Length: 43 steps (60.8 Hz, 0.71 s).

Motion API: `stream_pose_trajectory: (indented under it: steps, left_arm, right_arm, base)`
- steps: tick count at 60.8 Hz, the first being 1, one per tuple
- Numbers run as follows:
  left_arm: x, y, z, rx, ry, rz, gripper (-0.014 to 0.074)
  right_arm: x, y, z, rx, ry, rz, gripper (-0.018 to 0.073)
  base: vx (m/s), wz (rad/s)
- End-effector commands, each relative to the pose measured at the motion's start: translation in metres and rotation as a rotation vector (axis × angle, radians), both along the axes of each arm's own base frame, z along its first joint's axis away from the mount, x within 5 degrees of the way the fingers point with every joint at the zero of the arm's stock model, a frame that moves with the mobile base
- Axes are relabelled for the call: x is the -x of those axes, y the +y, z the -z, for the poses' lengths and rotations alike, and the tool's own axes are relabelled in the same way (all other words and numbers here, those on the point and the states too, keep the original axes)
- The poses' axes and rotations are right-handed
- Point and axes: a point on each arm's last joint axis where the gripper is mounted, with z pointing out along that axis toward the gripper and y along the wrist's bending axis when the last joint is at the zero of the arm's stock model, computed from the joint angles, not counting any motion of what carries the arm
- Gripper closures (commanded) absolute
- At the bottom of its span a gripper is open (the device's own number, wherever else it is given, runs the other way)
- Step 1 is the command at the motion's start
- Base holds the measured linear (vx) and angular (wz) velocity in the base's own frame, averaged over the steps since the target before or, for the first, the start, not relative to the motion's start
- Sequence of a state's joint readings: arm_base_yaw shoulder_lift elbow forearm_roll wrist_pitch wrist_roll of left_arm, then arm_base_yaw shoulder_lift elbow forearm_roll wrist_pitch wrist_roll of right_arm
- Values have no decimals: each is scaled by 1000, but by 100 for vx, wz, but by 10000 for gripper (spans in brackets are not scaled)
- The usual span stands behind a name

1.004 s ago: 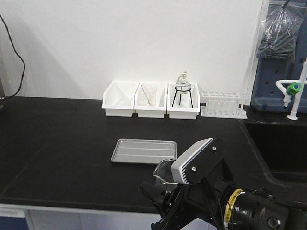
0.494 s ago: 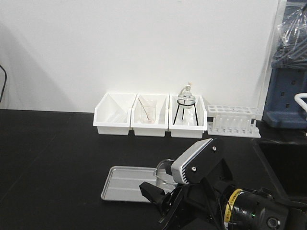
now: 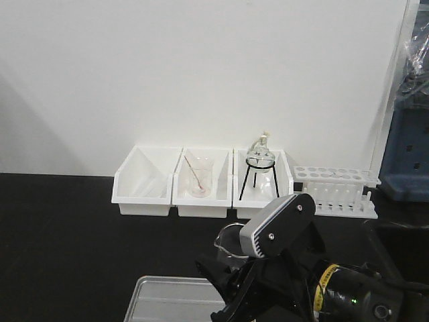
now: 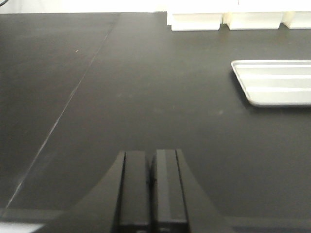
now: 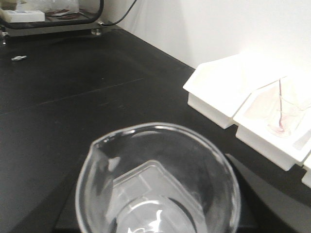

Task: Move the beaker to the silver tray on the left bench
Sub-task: 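Carry the beaker with the right gripper over the silver tray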

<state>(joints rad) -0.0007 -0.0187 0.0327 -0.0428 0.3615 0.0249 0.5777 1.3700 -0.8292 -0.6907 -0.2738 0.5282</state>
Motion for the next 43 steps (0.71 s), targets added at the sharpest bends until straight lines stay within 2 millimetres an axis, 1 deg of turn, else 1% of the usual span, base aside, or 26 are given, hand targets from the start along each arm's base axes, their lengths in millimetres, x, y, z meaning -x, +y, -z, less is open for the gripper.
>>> stream_pose_trajectory:
  steps: [1,20,43]
  left_arm:
    - [-2,0,-1,9,-65,0,595]
    - [-2,0,-1,9,-65,0,595]
    - [-2,0,-1,9,-65,0,595]
  right_arm:
    - [4,1,-24,-89,-76,-31,570]
    - [4,1,-24,-89,-76,-31,570]
    - [4,1,-24,-92,-77,-32,571]
  base:
    - [20,-8]
    - [15,-3]
    - [7,0]
